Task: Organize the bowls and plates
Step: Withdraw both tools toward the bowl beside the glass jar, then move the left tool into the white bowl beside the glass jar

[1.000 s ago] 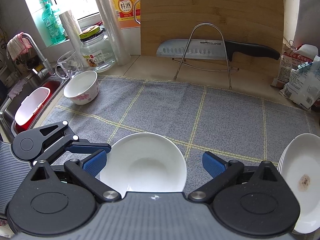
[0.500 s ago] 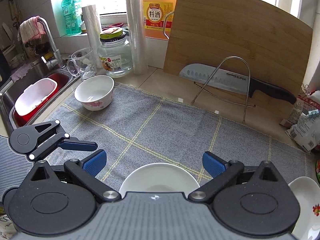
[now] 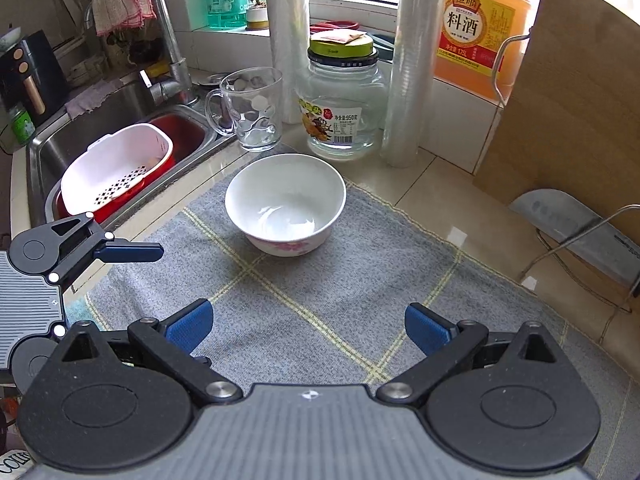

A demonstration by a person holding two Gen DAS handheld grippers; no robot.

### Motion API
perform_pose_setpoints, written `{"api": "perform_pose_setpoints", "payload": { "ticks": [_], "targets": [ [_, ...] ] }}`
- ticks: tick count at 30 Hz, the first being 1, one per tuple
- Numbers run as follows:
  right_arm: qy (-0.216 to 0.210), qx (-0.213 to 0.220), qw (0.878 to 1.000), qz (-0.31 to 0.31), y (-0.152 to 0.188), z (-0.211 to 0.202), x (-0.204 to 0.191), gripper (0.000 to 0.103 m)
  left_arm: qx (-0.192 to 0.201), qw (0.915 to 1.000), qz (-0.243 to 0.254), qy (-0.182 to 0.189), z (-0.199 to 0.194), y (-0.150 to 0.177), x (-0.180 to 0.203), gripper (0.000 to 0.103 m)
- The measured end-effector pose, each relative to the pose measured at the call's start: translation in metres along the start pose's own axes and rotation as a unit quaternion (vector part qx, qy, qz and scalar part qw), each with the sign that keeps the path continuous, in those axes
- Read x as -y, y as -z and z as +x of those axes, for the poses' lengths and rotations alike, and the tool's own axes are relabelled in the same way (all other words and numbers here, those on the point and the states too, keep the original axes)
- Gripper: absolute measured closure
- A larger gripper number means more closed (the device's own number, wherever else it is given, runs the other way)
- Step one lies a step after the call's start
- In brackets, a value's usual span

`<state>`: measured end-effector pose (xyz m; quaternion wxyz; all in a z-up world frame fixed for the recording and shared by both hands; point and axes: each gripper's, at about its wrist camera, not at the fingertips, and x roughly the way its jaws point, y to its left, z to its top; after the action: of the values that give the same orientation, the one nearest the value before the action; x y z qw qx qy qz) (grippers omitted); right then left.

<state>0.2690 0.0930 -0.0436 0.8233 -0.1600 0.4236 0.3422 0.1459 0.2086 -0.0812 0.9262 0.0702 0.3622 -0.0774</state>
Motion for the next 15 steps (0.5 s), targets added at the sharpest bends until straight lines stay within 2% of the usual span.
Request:
{"api": "perform_pose_setpoints", "payload": {
  "ticks": [7, 11, 15],
  "targets": [
    [0.004, -0.004, 1.0, 0.006, -0.018, 0.042, -0.01, 0.0, -0.022, 0.999, -0.008, -0.039, 0.008, 0.009, -0.031, 0.008],
    [0.027, 0.004, 1.0, 0.016, -0.019, 0.057, -0.017, 0.0, -0.033, 0.9967, -0.015, -0.073, 0.01, 0.01, -0.055, 0.008],
    [0.03, -0.001, 0.998, 0.052, -0.014, 0.074, -0.023, 0.0, -0.028, 0.9942, -0.024, -0.101, 0.012, 0.003, -0.079, 0.008]
  ]
}}
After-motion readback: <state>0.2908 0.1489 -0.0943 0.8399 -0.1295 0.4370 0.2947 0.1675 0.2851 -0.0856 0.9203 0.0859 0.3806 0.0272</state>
